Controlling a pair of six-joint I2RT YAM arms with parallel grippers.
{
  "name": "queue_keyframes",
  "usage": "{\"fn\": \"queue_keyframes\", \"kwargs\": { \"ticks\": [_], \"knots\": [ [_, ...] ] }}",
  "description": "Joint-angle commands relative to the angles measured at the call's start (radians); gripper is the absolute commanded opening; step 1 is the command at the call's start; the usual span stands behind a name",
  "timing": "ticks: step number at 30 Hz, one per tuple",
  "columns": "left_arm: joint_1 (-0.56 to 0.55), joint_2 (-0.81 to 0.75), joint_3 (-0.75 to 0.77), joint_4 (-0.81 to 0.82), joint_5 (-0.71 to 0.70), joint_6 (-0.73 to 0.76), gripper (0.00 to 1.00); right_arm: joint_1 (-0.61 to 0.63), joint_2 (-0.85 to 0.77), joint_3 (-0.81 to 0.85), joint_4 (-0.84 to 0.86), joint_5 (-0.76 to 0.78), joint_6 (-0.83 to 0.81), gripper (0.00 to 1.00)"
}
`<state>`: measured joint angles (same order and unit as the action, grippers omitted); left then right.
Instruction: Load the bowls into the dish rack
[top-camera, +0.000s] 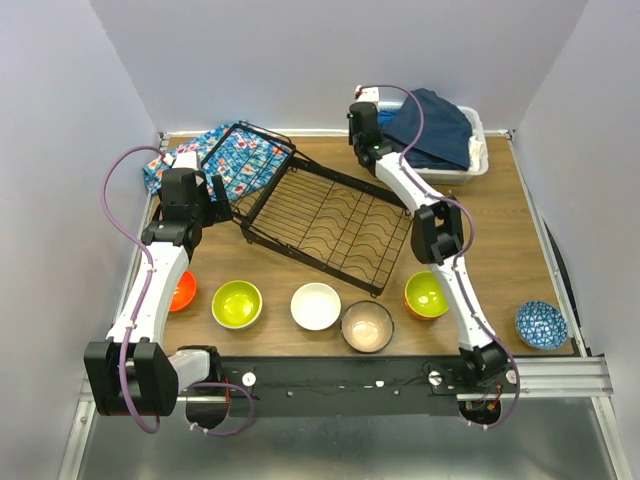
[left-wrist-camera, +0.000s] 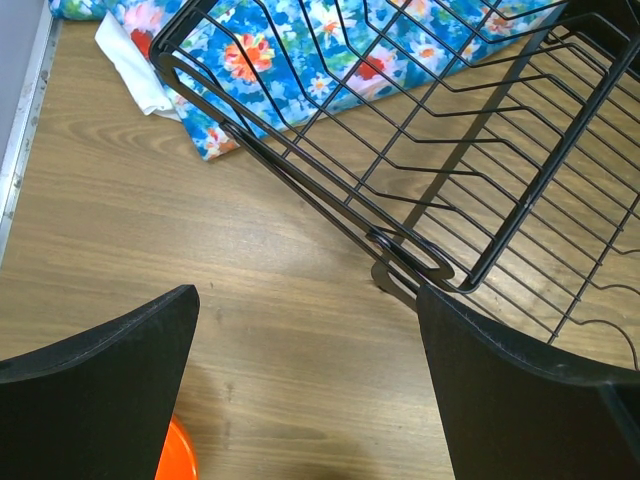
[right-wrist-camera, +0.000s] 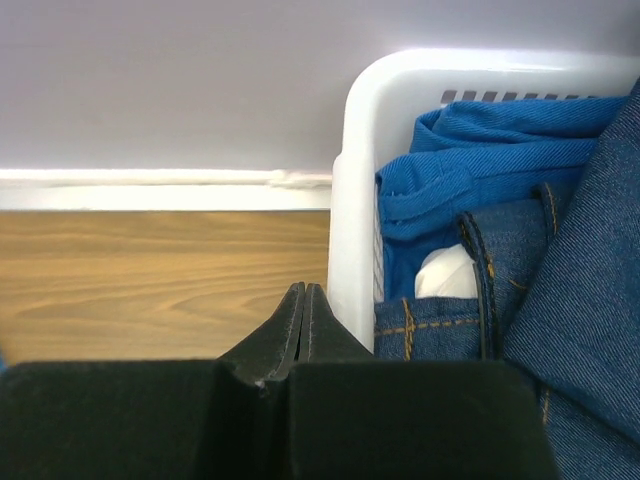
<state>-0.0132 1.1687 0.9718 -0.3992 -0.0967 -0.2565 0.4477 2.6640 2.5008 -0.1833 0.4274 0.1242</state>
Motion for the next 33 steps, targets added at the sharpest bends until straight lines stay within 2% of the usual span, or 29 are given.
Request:
{"fn": "queue_keyframes", "kwargs": {
  "ticks": [1,10,20,23,25,26,28,29,30,32,33],
  "knots": [
    [0.005,-0.012,-0.007,0.008,0.022,-0.015,0.99,-0.084,-0.024,-0.051,-0.070,0.125,-0.020,0.01],
    [0.005,0.005,0.002,0.045,0.017,-0.015,0.99,-0.194,-0.133,-0.215,-0.081,0.094,-0.069,0.01],
    [0.004,0.022,-0.008,0.076,0.023,-0.033,0.99,-0.222,-0.179,-0.247,-0.085,0.093,-0.080,0.01],
    [0.004,0.019,-0.008,0.074,0.022,-0.030,0.99,-0.221,-0.194,-0.243,-0.099,0.024,-0.070,0.01],
    [0.004,0.011,-0.004,0.057,0.003,-0.027,0.99,-0.221,-0.211,-0.240,-0.110,-0.103,-0.069,0.01],
    [0.004,0.005,0.001,0.051,-0.003,-0.027,0.99,-0.221,-0.219,-0.240,-0.123,-0.163,-0.075,0.18],
    [0.004,-0.012,0.005,0.033,-0.017,-0.023,0.99,-0.221,-0.246,-0.249,-0.137,-0.362,-0.110,0.41],
    [0.004,-0.017,0.016,0.022,-0.024,-0.017,0.99,-0.221,-0.256,-0.249,-0.160,-0.450,-0.150,0.60],
    [0.004,-0.021,0.021,0.013,-0.026,-0.010,0.99,-0.221,-0.263,-0.246,-0.183,-0.619,-0.191,0.66],
    [0.004,-0.027,0.036,-0.012,-0.024,0.006,0.99,-0.221,-0.298,-0.258,-0.237,-0.754,-0.296,0.72],
    [0.027,-0.027,0.039,-0.018,-0.028,0.014,0.99,-0.221,-0.312,-0.267,-0.260,-0.874,-0.340,0.73]
  ]
}}
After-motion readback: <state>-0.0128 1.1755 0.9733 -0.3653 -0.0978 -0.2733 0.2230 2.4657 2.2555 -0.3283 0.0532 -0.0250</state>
